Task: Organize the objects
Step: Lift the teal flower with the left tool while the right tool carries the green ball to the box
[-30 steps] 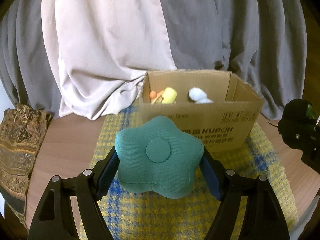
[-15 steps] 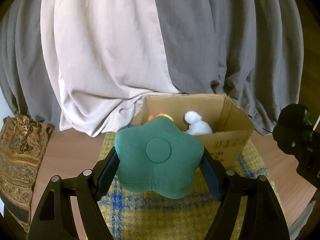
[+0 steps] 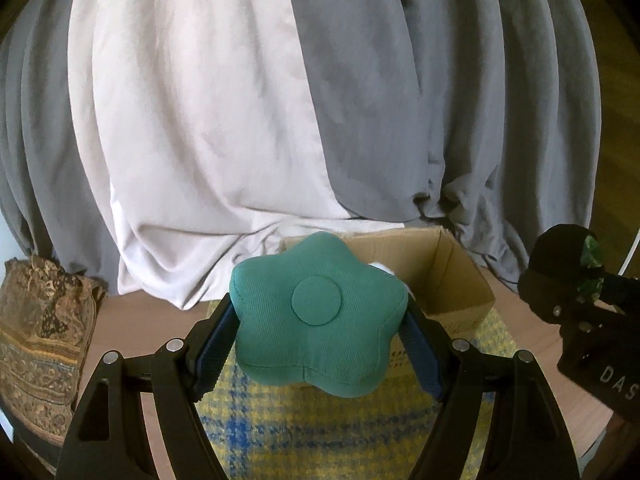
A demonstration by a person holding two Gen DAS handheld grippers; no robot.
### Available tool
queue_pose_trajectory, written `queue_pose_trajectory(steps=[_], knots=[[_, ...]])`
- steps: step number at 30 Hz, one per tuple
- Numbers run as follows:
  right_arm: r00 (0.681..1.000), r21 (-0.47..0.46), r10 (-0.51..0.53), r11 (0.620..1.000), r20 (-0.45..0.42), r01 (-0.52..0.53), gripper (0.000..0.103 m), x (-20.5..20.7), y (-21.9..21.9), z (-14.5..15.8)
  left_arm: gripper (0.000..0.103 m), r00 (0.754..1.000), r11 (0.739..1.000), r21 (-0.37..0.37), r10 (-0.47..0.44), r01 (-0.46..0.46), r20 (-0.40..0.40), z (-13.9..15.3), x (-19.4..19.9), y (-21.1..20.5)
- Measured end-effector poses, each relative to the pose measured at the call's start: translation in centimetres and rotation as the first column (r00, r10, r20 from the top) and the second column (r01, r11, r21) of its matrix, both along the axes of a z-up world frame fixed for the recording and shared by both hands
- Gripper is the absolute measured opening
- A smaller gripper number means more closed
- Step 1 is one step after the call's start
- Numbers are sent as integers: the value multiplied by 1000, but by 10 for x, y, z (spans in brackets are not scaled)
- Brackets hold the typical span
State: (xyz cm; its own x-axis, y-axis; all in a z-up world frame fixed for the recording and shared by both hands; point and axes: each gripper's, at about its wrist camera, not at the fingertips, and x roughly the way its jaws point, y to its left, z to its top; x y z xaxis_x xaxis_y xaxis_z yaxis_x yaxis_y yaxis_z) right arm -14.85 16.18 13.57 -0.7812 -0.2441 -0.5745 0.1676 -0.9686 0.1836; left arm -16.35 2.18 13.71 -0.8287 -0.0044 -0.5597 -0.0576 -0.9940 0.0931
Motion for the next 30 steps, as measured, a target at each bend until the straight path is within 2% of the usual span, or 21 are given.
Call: queue_pose_trajectory(steps=[19,30], knots=[[1000,2,16,1000,21,-16,62,-43,-6,1,77,1000,1000,-8,-18,18,8,0,-41,8],[999,20,21,1000,47,-22,62,-73,-14,-10,77,999,1000,8,-20,20,50,-21,-75,4]])
